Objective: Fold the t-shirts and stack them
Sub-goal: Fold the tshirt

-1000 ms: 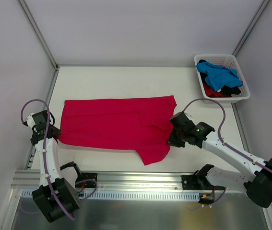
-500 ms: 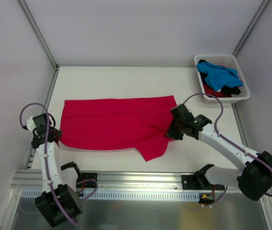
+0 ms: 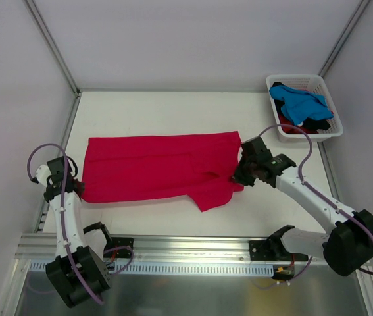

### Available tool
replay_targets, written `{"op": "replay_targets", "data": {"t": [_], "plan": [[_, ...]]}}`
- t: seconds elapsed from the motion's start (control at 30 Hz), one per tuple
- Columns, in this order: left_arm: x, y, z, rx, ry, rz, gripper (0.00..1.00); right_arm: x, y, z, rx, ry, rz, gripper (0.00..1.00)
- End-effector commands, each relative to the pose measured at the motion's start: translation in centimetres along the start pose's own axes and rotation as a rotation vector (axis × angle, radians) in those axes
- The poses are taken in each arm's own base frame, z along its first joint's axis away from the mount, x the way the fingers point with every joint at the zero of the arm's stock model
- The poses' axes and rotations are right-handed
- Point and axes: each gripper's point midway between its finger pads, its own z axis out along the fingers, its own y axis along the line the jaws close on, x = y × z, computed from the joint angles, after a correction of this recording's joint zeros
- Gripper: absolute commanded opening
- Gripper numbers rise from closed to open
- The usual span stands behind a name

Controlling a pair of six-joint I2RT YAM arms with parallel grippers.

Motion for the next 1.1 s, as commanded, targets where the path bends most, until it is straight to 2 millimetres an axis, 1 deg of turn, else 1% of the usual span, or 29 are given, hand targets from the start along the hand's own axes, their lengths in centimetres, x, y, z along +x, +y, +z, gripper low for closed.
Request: {"op": "replay_targets", "data": {"t": [0.0,0.13,0.17,0.3,0.63,0.83,1.07], "plan": [[-2.2,0.0,-0.6,-0.027,-0.061,-0.029,0.0,-0.7,0.2,-0.1,-0.022,-0.018,-0.024,0.0],[-2.2,0.3,-0.4,-0.044,-0.065,-0.027,0.0,-1.3,0.2,0.2,-0.014,-0.019,-0.053,0.0],[-2.1,0.4,-0.4,-0.049,-0.065,-0.029,0.0,-1.0,0.7,0.0,-0.037,0.004,-0.063,0.0],[-1.9,0.6,-0.2,-0.059,-0.063,-0.033,0.0,-1.6,1.1,0.3,-0.035,0.01,-0.088,0.0],[-3.1,-0.4,-0.3,-0.048,-0.066,-0.03,0.0,-3.9,2.9,-0.3,-0.071,-0.025,-0.137,0.0],[-3.8,-0.9,0.0,-0.063,-0.063,-0.031,0.0,-4.3,3.2,0.7,-0.06,-0.002,-0.15,0.0],[-4.6,-1.6,0.1,-0.056,-0.068,-0.033,0.0,-5.6,3.3,1.2,-0.055,-0.011,-0.142,0.0]]}}
